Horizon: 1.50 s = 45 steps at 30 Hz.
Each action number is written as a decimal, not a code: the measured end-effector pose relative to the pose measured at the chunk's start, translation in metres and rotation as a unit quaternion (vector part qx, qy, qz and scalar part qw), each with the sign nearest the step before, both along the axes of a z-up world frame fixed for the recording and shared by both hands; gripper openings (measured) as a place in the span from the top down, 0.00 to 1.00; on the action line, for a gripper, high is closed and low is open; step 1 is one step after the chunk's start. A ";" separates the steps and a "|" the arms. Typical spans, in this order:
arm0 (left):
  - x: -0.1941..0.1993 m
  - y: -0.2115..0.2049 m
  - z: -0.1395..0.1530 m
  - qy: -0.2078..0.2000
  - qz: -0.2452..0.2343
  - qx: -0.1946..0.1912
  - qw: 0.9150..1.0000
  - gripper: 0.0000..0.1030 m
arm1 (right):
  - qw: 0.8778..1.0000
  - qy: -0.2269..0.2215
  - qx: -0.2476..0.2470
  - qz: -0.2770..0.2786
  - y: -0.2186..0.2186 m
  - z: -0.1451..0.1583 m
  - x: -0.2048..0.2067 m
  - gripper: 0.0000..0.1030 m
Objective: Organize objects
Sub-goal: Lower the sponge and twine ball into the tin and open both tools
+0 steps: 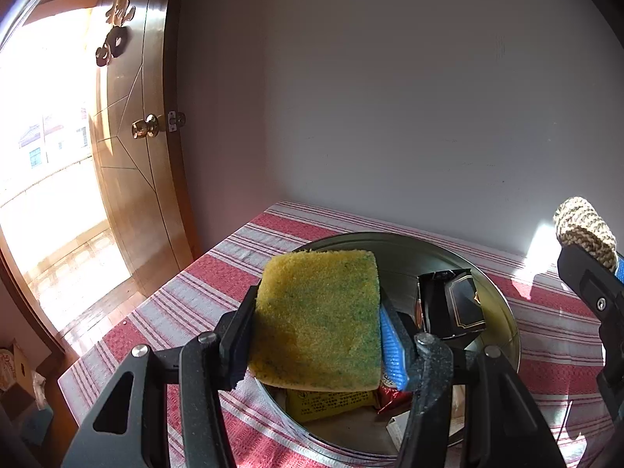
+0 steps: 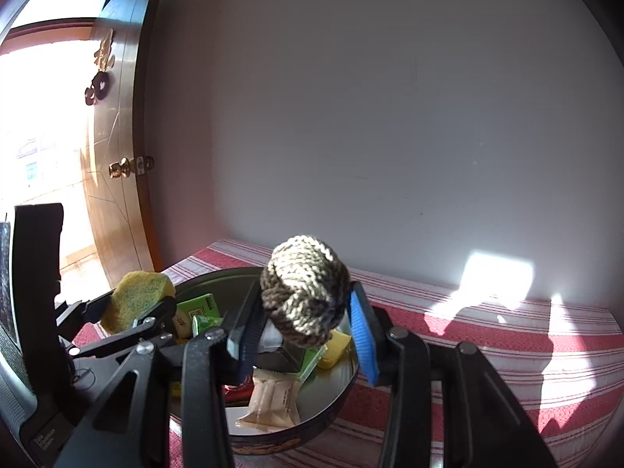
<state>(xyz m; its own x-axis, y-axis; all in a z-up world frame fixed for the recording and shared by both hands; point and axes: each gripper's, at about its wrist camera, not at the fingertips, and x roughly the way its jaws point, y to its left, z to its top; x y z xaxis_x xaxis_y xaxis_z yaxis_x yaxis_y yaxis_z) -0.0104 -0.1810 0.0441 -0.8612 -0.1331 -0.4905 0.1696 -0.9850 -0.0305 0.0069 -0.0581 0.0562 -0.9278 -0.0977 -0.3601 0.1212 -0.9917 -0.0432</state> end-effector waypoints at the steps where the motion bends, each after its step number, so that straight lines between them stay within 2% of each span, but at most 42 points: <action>1: -0.002 -0.001 0.000 -0.001 0.001 0.001 1.000 0.44 | 1.000 -0.001 -0.001 0.001 -0.001 0.000 -0.002 0.59; 14: -0.021 -0.015 -0.004 -0.012 0.007 -0.002 1.000 0.44 | 1.000 -0.025 -0.012 0.006 -0.010 -0.004 -0.032 0.59; 26: -0.044 -0.021 -0.015 -0.042 0.013 -0.003 0.999 0.44 | 0.999 -0.049 -0.012 0.004 -0.013 -0.012 -0.056 0.59; 45: -0.066 -0.017 -0.028 -0.076 0.004 -0.016 0.997 0.44 | 0.998 -0.069 0.003 0.009 -0.013 -0.022 -0.073 0.59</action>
